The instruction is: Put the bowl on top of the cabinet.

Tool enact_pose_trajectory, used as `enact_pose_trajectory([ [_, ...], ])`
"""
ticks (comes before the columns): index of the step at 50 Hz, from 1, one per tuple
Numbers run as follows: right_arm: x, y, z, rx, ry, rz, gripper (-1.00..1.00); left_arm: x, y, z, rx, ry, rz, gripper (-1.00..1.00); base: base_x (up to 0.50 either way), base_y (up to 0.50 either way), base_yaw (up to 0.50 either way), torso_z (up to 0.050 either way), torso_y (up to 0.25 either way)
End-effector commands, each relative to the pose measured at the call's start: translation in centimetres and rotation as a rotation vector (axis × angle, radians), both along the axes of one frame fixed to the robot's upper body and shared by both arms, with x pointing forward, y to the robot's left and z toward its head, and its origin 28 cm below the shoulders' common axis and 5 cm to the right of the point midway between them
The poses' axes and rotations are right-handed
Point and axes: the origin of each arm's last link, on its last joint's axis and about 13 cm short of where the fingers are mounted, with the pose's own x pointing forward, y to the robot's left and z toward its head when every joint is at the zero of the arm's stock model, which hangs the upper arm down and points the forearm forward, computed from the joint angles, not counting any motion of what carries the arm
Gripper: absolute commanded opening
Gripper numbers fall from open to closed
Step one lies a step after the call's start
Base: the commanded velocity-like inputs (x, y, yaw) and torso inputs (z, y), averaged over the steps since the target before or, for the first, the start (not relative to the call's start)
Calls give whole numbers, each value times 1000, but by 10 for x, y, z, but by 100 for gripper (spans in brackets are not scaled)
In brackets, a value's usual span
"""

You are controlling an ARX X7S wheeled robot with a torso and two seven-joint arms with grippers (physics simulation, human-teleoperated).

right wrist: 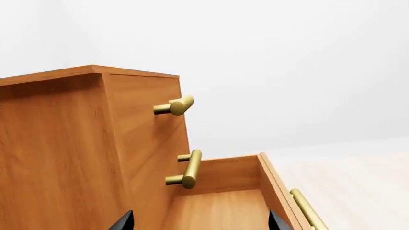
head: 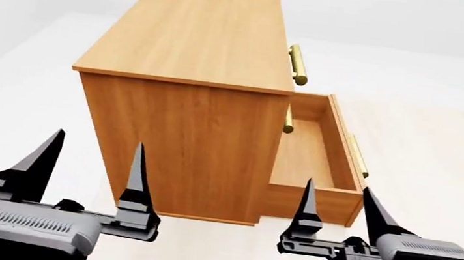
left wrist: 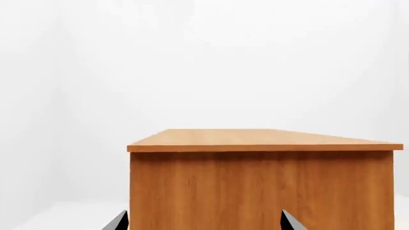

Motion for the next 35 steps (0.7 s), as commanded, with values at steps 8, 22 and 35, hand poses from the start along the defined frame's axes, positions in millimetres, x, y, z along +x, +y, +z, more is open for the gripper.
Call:
enact_pose_trajectory([
  [8,-1,-1,2,12,-29,10,100,-5,0,8,-7,-57,5,100,218,0,0,0,0],
  [22,1,-1,-1,5,0,1,100,-5,0,8,-8,-58,6,100,143,-45,0,0,0],
  [35,-1,1,2,-3,-18,1,100,-6,-1,9,-7,-59,7,100,0,-160,0,0,0],
])
